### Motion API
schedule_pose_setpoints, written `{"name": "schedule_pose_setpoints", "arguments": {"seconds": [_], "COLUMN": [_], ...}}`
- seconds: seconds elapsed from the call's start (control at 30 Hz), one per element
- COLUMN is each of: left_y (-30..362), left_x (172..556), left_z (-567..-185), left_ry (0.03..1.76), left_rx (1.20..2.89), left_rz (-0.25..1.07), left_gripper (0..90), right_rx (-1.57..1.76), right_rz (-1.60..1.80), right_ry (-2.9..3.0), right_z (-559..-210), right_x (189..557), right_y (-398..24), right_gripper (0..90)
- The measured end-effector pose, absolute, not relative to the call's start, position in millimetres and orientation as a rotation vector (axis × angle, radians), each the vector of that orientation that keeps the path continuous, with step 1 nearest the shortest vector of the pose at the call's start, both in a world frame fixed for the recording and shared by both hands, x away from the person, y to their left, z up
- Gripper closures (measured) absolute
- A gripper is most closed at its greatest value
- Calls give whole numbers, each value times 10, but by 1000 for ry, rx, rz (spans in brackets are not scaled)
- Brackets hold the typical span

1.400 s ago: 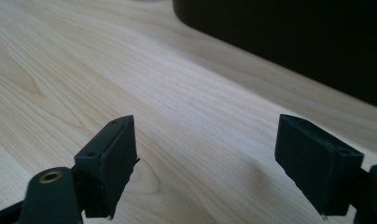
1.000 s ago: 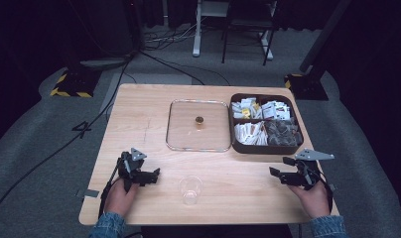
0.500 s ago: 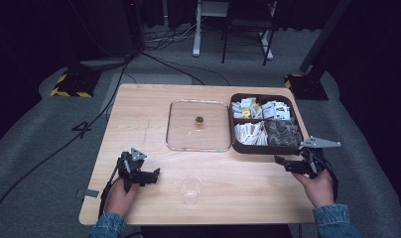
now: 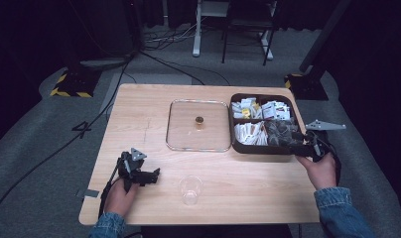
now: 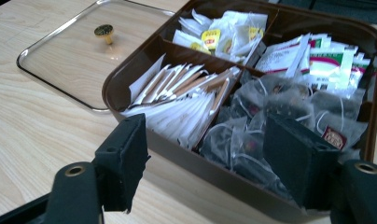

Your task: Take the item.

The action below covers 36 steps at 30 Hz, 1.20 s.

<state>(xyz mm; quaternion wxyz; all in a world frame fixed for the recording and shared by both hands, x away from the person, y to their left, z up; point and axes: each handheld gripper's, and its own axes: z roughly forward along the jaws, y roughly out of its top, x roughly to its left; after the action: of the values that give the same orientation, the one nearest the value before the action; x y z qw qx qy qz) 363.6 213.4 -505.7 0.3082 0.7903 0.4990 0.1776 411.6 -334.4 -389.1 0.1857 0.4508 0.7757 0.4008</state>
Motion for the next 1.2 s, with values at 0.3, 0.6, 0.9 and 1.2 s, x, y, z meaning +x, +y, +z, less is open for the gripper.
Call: {"name": "schedule_pose_setpoints", "arguments": {"seconds": [0.3,0.6,0.9,1.2], "left_y": [2134,2134,2134,2135], "left_x": [3636,3636,3637,3636], "left_z": [-5056,-5057,-5057,-5056], "left_ry": [1319,1319,1319,1319], "left_rx": [2090,2089,2089,2090], "left_rz": [470,470,470,469], "left_gripper": [0,0,0,0], "right_rx": [1359,1418,1469,1480], "right_rz": [1204,1115,1032,1031], "right_ry": [2118,2115,2128,2167], "right_z": [-3826,-3889,-4061,-4187], "right_x": [4376,4642,4872,4947], "right_y": [-3489,-3572,-3612,-3580], "right_gripper": [363,366,365,426]}}
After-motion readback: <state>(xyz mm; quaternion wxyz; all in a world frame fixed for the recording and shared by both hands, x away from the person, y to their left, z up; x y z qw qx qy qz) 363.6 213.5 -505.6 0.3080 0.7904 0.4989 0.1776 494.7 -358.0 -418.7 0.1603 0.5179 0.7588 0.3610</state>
